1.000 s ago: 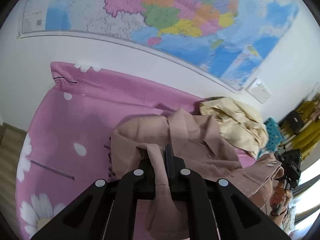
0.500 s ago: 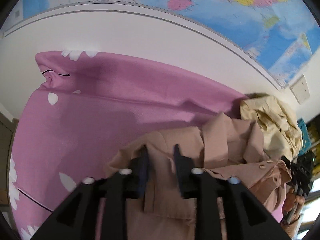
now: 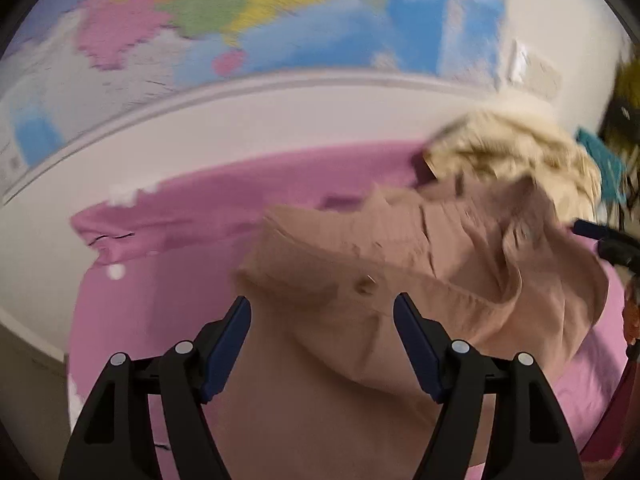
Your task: Fold large clothes
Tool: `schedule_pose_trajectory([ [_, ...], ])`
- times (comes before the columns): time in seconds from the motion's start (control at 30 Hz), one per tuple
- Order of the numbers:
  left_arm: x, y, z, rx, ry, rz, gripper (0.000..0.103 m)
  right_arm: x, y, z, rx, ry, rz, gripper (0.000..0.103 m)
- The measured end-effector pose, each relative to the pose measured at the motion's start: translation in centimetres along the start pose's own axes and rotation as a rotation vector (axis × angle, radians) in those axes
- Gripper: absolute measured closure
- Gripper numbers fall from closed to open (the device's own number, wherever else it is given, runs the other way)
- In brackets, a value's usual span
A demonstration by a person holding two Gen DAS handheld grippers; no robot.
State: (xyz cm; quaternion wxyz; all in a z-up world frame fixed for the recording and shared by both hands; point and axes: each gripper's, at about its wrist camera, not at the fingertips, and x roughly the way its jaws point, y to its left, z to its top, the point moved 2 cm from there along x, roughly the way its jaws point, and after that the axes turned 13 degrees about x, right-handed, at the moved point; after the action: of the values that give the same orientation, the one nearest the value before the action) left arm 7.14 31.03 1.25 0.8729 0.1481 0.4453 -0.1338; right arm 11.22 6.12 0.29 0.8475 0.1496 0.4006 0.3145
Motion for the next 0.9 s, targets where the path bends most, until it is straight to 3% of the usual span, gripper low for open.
schedule_pose_trajectory([
  [0.13,3.0,-2.0,0.1,0.044,0.052,-0.006,0.032,5.9,2.5,-1.4,-0.103,0.124,-0.047,0.021],
  [0.2,3.9,-2.3,-0.3,0.034,0.066,-0.005,0.032,8.6,3.1,-2.2,-0.168,0.156,-0.125,0.022],
  [0.27,4.2,-2.1,-0.7,0.010,0.058,-0.009,0.032,10.0,3.2,-2.8,-0.208,0.173,-0.172,0.036],
  [0.33,4.1,-1.8,-1.1,-0.010,0.046,-0.006,0.032,10.9,2.8,-2.8,-0.226,0.163,-0.235,0.066],
  [0.37,4.0,-1.6,-1.3,-0.022,0.040,-0.002,0.032,10.9,2.7,-2.6,-0.219,0.156,-0.229,0.076],
  [0.4,3.9,-1.5,-1.3,-0.029,0.036,0.002,0.032,10.7,2.6,-2.2,-0.211,0.154,-0.220,0.095],
  [0.6,2.1,0.1,-1.9,-0.068,-0.028,0.045,0.032,6.3,3.8,2.5,-0.181,-0.054,-0.184,0.097],
  [0.7,1.8,0.9,-2.1,-0.094,-0.044,0.056,0.032,7.0,4.2,4.6,-0.194,-0.093,-0.200,0.097],
  [0.8,2.6,1.5,-2.6,-0.093,-0.021,0.119,0.032,11.3,2.9,4.3,-0.198,0.018,-0.252,0.095],
  [0.9,3.2,2.1,-3.4,-0.098,-0.001,0.140,0.032,14.2,1.3,3.3,-0.177,0.115,-0.285,0.081],
])
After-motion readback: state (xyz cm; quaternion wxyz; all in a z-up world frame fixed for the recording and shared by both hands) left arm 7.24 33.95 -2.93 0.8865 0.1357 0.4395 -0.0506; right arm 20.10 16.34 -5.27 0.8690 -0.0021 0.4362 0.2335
